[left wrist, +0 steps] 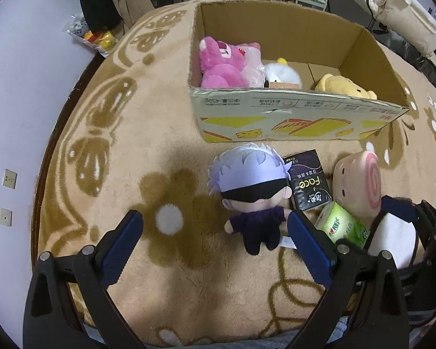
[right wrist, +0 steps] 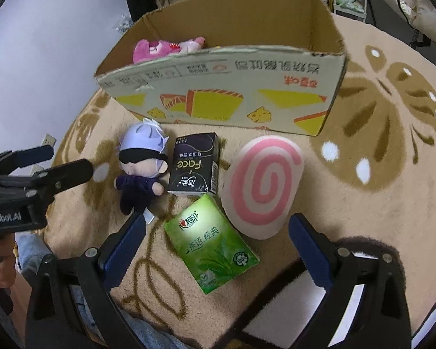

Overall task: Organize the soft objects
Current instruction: 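Move the left gripper to the white-haired doll while the right gripper approaches the green tissue pack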

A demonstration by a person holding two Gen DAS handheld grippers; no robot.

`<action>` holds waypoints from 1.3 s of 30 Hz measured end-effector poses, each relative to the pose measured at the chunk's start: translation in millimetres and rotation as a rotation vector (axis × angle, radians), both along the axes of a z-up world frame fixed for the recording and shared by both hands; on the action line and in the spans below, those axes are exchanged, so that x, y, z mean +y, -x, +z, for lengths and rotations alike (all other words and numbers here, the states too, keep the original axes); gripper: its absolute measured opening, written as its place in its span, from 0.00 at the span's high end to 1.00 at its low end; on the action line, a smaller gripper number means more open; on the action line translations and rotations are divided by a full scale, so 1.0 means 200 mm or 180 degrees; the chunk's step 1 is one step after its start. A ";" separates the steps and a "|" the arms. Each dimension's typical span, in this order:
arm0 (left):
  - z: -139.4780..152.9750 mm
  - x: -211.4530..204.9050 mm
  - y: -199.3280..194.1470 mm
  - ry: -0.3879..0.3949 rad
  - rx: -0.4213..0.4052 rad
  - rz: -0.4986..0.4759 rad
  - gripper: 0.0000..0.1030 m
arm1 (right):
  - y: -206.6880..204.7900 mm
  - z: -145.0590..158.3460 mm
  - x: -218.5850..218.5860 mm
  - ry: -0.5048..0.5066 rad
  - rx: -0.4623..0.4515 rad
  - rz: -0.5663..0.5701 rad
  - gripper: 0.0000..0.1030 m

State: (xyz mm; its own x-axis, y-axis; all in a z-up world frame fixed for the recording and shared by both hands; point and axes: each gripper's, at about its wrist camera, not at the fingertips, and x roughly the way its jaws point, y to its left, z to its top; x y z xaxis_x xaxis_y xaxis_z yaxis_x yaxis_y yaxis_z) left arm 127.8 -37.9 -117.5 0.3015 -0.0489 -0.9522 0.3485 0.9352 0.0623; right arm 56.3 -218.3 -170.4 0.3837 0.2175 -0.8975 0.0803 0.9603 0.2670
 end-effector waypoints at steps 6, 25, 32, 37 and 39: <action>-0.07 -0.06 -0.05 -0.0027 0.0124 -0.0046 0.04 | -0.02 -0.05 0.03 0.0060 0.0089 0.0084 0.00; -0.25 -0.09 -0.14 0.0002 0.0535 0.0009 0.04 | -0.09 -0.24 0.03 0.0045 0.0494 0.0125 0.00; -0.30 -0.06 -0.18 0.0064 0.0585 0.0051 0.04 | -0.09 -0.24 0.02 0.0061 0.0489 0.0152 0.00; -0.34 -0.05 -0.19 0.0088 0.0629 0.0081 0.04 | -0.09 -0.24 0.06 0.0088 0.0505 0.0168 0.00; -0.36 -0.06 -0.19 0.0101 0.0661 0.0098 0.04 | -0.09 -0.25 0.08 0.0102 0.0524 0.0203 0.01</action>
State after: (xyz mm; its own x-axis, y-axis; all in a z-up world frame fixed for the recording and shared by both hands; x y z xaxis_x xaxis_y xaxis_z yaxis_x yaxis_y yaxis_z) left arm 166.6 -49.3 -189.8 0.1009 -0.0737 -0.9922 0.3219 0.9460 -0.0375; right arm 73.8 -202.6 -220.0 0.2173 0.2071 -0.9539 0.0591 0.9727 0.2246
